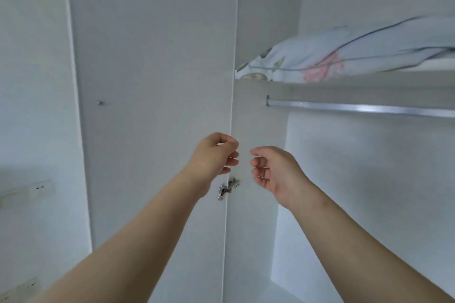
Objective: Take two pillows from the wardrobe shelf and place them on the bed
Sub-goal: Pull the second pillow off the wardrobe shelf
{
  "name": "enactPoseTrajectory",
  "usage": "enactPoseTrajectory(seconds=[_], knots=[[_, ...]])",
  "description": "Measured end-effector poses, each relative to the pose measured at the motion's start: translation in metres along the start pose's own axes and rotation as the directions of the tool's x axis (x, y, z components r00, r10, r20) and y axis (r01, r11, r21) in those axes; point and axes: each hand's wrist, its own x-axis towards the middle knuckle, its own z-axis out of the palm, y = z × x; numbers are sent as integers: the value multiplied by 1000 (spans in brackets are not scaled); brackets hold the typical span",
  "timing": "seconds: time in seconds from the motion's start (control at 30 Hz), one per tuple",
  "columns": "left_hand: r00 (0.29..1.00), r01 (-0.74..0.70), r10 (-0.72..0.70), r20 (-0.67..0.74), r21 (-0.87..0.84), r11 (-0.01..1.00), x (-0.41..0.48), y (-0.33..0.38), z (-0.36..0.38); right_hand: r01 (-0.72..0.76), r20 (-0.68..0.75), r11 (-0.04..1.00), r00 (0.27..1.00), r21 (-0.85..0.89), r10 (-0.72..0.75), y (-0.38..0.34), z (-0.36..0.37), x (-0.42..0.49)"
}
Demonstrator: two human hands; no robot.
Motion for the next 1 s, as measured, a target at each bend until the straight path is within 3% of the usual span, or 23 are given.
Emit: enactPoseTrajectory(seconds=[0.3, 0.47, 0.6, 0.7, 0.77, 0.8, 0.87, 0.93, 1.0], knots=[[981, -185, 185, 65, -9, 983, 68, 47, 94, 211, -136, 973, 965, -95, -223, -74, -91, 38], [925, -370, 370, 92, -15, 929, 96, 72, 138, 302, -200, 933, 919, -194, -339, -109, -133, 51], [844, -533, 534, 39, -51, 845, 123, 95, 166, 397, -233, 879, 858, -264, -457, -142, -151, 53], [736, -676, 675, -43, -100, 730, 141, 114, 189, 464, -278, 825, 786, -323, -552, -167, -167, 58], [624, -775, 780, -54, 88, 626, 156, 123, 203, 461, -328, 777, 721, -429, -610, -179, -178, 63], [577, -785, 817, -10, 267, 559, 165, 125, 208, 447, -342, 746, 689, -493, -639, -183, -182, 65], [579, -733, 808, 111, 506, 456, 187, 126, 219, 392, -334, 609, 574, -689, -748, -190, -190, 72], [617, -684, 773, 149, 587, 433, 203, 127, 228, 214, -242, 346, 399, -913, -885, -196, -196, 78], [617, -673, 769, 167, 617, 407, 215, 130, 232, -68, -108, 91, 309, -993, -945, -204, -203, 84]])
